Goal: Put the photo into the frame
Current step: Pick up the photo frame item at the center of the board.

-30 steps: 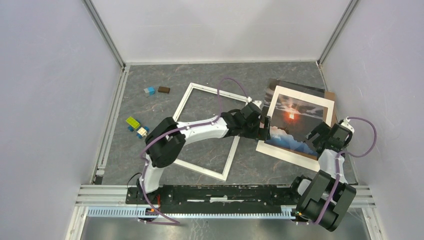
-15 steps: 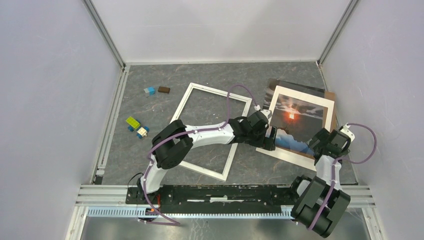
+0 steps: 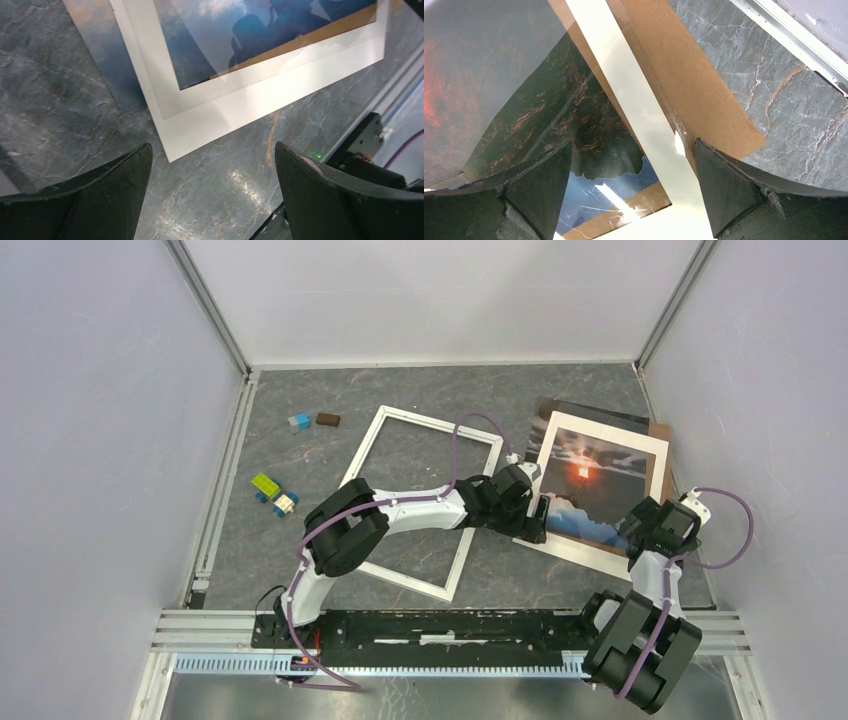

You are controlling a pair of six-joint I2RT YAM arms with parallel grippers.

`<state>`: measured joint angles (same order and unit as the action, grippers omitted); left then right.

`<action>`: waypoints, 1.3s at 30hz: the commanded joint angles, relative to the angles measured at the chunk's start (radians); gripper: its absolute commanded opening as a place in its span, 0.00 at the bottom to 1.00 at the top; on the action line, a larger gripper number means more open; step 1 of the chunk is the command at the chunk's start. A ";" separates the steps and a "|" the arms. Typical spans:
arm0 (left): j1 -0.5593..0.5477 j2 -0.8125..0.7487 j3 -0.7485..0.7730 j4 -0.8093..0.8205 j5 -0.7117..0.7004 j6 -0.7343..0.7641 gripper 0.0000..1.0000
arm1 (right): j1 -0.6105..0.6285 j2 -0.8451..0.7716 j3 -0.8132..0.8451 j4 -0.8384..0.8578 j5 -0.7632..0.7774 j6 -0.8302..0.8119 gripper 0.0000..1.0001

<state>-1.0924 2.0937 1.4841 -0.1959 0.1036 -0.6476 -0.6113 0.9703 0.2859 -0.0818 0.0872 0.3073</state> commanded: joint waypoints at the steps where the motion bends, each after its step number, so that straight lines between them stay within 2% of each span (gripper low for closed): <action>1: 0.006 0.009 -0.009 0.134 0.053 -0.083 0.96 | -0.005 0.033 -0.011 -0.026 -0.018 0.007 0.96; 7: 0.018 -0.003 -0.066 0.213 0.051 -0.134 0.92 | -0.005 0.021 -0.020 -0.015 -0.030 0.003 0.95; 16: 0.039 0.020 -0.152 0.343 0.094 -0.295 0.91 | -0.004 0.029 -0.022 -0.008 -0.049 0.003 0.95; 24: 0.079 0.006 -0.272 0.484 0.065 -0.451 0.92 | -0.003 0.029 -0.025 -0.008 -0.052 0.001 0.94; 32: 0.096 0.035 -0.306 0.610 0.090 -0.560 0.91 | 0.000 0.029 -0.025 -0.006 -0.056 0.002 0.94; 39: 0.107 0.053 -0.366 0.836 0.107 -0.631 0.84 | 0.012 0.036 -0.027 0.001 -0.065 0.001 0.93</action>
<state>-0.9955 2.1090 1.1423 0.4973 0.2157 -1.2114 -0.6098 0.9825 0.2855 -0.0608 0.0818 0.2981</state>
